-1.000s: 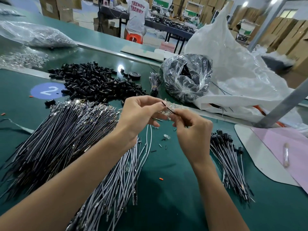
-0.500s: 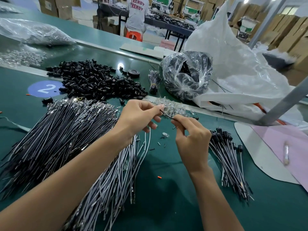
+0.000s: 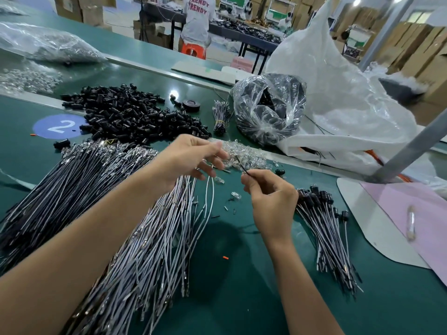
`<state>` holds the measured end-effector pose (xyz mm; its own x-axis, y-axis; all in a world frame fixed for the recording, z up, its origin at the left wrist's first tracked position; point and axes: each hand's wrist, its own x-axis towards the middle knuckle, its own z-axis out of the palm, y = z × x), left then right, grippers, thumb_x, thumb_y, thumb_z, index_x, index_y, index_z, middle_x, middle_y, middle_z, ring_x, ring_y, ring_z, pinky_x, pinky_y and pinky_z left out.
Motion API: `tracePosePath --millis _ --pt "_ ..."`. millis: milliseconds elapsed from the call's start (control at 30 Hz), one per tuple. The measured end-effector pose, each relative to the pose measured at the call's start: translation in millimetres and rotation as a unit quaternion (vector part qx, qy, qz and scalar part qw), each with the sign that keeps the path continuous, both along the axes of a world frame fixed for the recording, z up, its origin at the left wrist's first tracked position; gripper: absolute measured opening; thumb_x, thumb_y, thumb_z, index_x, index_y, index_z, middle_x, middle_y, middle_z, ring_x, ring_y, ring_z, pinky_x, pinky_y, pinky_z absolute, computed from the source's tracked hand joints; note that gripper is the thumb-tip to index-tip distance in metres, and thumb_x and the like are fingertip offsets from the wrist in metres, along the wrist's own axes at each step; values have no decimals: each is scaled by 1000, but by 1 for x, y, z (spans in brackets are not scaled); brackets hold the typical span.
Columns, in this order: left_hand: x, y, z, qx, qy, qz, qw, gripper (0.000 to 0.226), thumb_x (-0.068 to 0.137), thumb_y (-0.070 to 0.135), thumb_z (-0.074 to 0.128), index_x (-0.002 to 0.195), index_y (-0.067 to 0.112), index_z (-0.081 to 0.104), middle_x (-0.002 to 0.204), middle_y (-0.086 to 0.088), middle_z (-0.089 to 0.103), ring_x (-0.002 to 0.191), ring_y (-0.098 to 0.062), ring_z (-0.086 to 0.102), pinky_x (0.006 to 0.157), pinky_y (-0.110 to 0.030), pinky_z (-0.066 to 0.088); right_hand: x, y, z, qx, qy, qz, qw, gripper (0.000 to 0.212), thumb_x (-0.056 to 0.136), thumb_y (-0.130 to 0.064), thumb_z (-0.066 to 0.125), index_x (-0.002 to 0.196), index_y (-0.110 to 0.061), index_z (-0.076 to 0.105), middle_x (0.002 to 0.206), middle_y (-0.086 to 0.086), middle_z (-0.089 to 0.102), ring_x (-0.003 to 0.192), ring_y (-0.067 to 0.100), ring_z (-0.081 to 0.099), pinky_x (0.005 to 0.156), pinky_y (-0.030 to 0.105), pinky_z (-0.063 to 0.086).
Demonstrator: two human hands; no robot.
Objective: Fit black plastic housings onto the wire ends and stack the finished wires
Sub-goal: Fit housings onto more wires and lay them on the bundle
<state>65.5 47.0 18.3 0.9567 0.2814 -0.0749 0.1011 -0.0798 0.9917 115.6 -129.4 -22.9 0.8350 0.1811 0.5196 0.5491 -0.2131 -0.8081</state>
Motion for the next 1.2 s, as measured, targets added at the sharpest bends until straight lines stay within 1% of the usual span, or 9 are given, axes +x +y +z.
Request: tracePosePath --millis 100,200,300,467,667,800,933,1067,1200 --pt "19 33 -7 308 30 139 941 15 95 24 62 93 15 74 83 0 73 75 -17 67 68 -29 55 3 -1 -2 23 30 -18 999 4 83 -5 75 82 -9 76 67 -6 70 63 15 66 64 27 55" --pt "31 58 -19 451 130 133 873 23 88 5 65 106 18 73 102 -6 72 89 -24 65 86 -39 55 4 0 -5 20 23 -22 999 2 83 -6 75 84 -7 77 67 -6 70 60 6 62 61 20 50" --pt "37 63 -27 495 159 132 844 34 84 -3 62 106 20 74 107 -10 70 91 -29 64 78 -37 54 2 1 -6 10 11 -10 1000 3 84 -7 75 84 -9 77 66 -10 69 59 4 61 58 20 50" --pt "47 66 -32 529 130 160 823 18 82 -3 61 91 7 73 98 -16 67 89 -36 62 69 -38 47 1 0 -6 0 -11 -5 1000 6 85 -7 75 83 -13 76 66 -13 68 57 6 60 55 21 49" --pt "57 75 -34 546 135 137 815 36 87 -2 61 121 10 62 117 -15 61 105 -35 58 79 -41 48 -1 0 -6 -5 -7 3 1000 6 85 -7 74 82 -12 76 66 -9 68 59 12 60 59 30 52" --pt "61 77 -33 555 126 149 809 30 83 -11 56 107 1 67 106 -20 63 93 -39 61 75 -41 50 -1 0 -6 -9 -11 9 1000 6 85 -6 74 82 -12 76 66 -12 68 60 10 61 58 24 51" --pt "51 70 -25 452 34 200 868 23 84 -8 58 103 -1 67 104 -20 66 97 -34 62 87 -40 51 -1 0 -4 -8 -14 8 1000 7 85 -5 74 83 -11 76 67 -14 67 62 9 61 58 19 50" --pt "15 40 -11 149 -45 139 978 18 86 -4 66 95 11 68 87 -4 73 81 -19 69 73 -26 57 -1 -1 -1 21 19 28 999 6 84 -7 75 86 -13 77 72 -9 72 64 5 65 63 21 53" --pt "-28 19 -13 -54 -54 41 996 18 88 -2 61 104 7 65 94 -6 75 80 -24 74 65 -28 60 -3 -2 6 45 56 80 994 21 81 -7 78 83 -27 76 76 -7 75 72 13 71 69 25 57"
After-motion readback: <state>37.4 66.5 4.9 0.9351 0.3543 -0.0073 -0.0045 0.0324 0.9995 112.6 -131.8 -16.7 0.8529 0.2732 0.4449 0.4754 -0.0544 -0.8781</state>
